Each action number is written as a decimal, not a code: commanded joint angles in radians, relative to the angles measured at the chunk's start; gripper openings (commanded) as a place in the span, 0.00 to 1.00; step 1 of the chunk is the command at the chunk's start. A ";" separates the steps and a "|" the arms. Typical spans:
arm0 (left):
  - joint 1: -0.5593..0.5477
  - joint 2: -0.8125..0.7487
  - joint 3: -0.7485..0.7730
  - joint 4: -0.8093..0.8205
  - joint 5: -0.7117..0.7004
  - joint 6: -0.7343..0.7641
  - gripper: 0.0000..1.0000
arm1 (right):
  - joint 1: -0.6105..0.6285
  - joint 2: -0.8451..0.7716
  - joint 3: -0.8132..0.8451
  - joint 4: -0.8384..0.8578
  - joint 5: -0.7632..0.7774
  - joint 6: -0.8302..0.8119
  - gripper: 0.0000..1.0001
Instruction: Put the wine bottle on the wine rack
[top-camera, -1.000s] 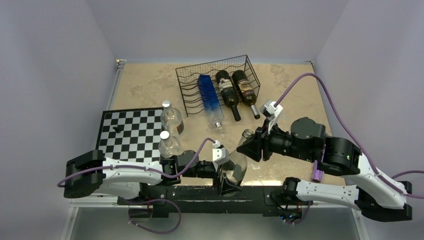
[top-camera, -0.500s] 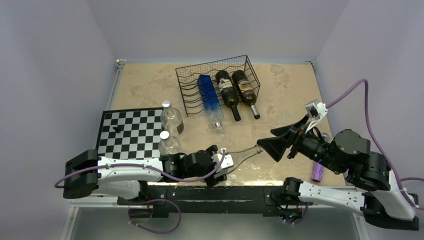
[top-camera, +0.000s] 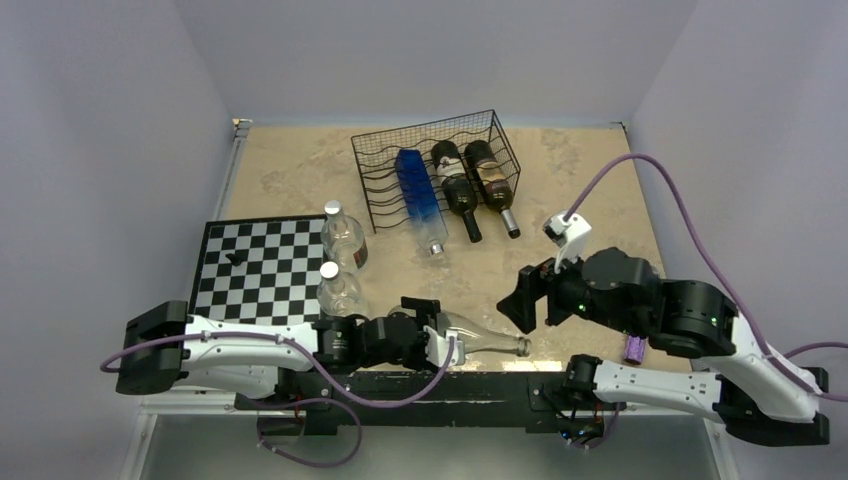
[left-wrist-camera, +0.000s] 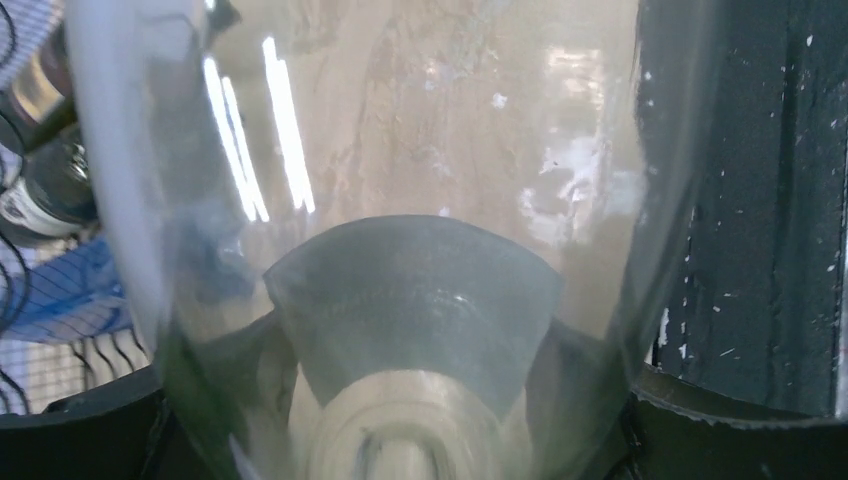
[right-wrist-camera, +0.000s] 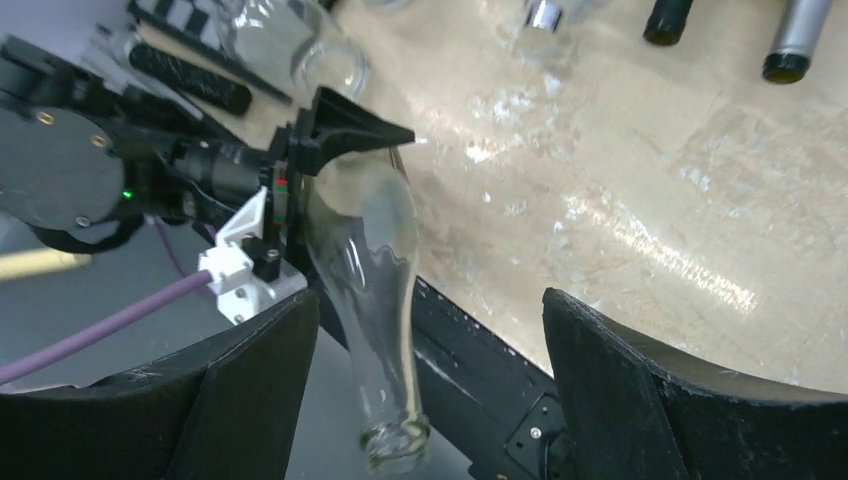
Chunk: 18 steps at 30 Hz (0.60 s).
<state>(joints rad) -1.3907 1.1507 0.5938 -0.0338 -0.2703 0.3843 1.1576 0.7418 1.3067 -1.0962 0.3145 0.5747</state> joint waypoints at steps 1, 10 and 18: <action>-0.035 -0.086 -0.029 0.260 -0.055 0.199 0.00 | 0.002 0.070 -0.017 -0.040 -0.136 -0.029 0.85; -0.068 -0.003 -0.031 0.363 -0.165 0.303 0.00 | 0.002 0.168 -0.069 -0.128 -0.361 -0.010 0.80; -0.080 0.025 -0.038 0.408 -0.209 0.309 0.00 | 0.002 0.206 -0.146 -0.126 -0.491 0.003 0.71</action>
<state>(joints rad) -1.4612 1.2034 0.5140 0.1455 -0.4145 0.6712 1.1576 0.9436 1.1931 -1.2175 -0.0814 0.5659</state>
